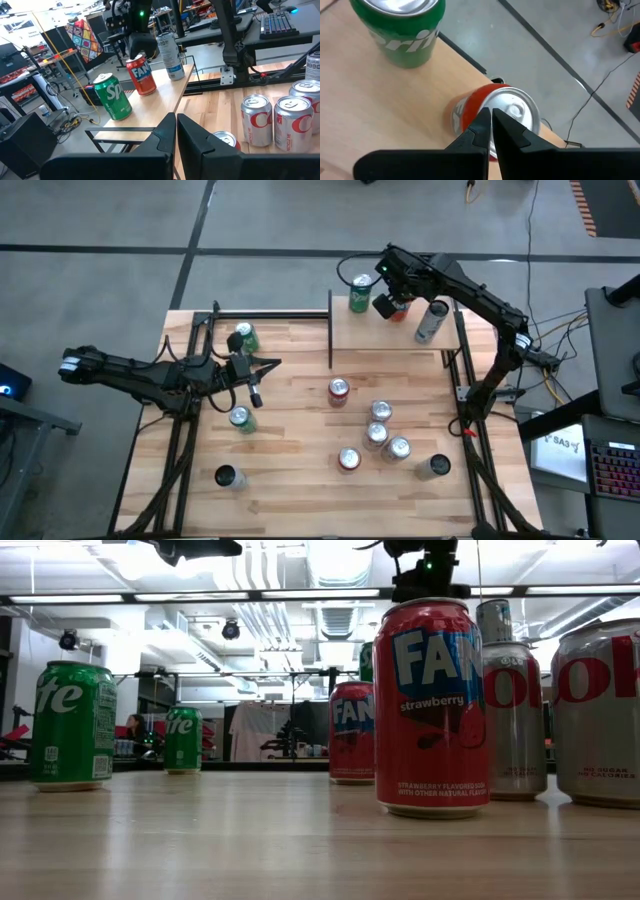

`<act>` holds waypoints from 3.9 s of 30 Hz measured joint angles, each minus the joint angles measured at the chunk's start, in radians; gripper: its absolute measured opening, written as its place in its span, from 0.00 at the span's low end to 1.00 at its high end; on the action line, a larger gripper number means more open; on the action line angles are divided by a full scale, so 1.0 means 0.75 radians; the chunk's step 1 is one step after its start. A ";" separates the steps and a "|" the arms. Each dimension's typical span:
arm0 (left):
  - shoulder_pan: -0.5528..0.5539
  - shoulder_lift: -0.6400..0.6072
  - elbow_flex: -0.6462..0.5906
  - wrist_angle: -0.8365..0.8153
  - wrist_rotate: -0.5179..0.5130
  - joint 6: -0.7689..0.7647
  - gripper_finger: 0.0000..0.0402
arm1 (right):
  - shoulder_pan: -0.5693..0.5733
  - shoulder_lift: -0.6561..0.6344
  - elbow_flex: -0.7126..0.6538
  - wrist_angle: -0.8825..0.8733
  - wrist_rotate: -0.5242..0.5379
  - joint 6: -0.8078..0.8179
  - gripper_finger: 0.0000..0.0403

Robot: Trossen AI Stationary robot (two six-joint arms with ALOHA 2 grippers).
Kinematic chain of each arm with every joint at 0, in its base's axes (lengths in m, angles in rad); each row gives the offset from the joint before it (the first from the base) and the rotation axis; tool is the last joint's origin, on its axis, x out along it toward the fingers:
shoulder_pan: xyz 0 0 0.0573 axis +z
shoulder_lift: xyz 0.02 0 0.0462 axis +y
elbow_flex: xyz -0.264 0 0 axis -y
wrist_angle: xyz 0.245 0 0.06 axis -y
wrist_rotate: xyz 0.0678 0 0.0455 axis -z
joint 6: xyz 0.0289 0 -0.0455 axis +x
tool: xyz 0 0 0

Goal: Place canned beverage on shelf
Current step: Put the top left orange soda can on the shelf

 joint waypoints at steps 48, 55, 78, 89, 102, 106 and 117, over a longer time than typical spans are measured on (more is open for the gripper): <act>-0.115 0.135 -0.004 0.166 0.035 -0.331 0.00 | 0.519 -0.302 -0.046 0.145 0.116 -0.028 0.02; -0.191 0.260 0.007 0.403 0.035 -0.321 0.00 | 0.648 -0.421 -0.182 0.149 0.130 0.036 0.02; -0.216 0.529 0.163 0.407 0.030 -0.285 0.00 | 1.015 -0.623 -0.806 0.376 0.146 0.366 0.02; -0.212 0.569 0.192 0.413 -0.101 -0.106 0.00 | 0.847 -0.621 -0.677 0.387 0.198 0.399 0.02; -0.150 0.503 0.191 0.363 -0.106 0.153 0.00 | 0.358 -0.378 -0.435 0.354 0.185 0.196 0.02; -0.106 0.456 0.191 0.286 -0.068 0.218 0.00 | 0.274 -0.246 -0.306 0.199 0.185 0.205 0.02; -0.029 0.286 0.158 0.152 0.366 0.241 0.00 | 0.264 -0.098 -0.076 0.092 0.185 0.261 0.02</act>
